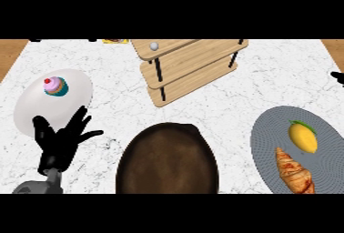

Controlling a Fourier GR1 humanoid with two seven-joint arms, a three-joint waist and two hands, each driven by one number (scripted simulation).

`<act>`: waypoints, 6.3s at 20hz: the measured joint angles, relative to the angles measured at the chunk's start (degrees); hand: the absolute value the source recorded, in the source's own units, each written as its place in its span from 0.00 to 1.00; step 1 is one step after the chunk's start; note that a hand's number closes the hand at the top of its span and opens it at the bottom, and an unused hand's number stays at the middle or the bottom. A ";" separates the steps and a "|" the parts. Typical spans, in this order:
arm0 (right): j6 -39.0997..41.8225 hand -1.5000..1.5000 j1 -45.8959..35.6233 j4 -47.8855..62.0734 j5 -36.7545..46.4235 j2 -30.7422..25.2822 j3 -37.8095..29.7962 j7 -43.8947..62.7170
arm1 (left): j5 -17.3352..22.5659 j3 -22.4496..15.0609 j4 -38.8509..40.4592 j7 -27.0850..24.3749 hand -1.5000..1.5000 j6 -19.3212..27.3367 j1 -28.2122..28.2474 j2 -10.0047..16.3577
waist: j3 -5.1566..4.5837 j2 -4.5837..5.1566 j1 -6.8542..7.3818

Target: Pick the lemon from the placemat and place it in the tiered shelf

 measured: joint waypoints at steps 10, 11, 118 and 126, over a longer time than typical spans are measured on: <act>-0.83 0.00 4.50 -8.53 8.34 4.44 1.32 8.60 | -1.43 1.45 -0.31 0.03 0.50 -0.77 0.50 -0.96 | 0.08 -0.01 -0.04; -1.39 0.00 5.10 -9.15 9.47 5.19 1.28 9.07 | -1.55 1.61 -0.22 -0.22 0.50 -1.06 0.54 -1.07 | 0.08 -0.01 -0.04; 5.82 1.00 -64.06 12.94 32.66 41.04 -14.11 19.77 | -8.90 8.90 -0.48 2.46 0.50 -7.91 -1.01 -6.50 | -0.01 0.61 1.55; -1.68 1.00 -67.49 27.05 38.26 41.48 -12.19 9.40 | -9.04 9.34 0.05 2.87 0.50 -8.00 -1.72 -6.63 | 0.00 0.69 1.75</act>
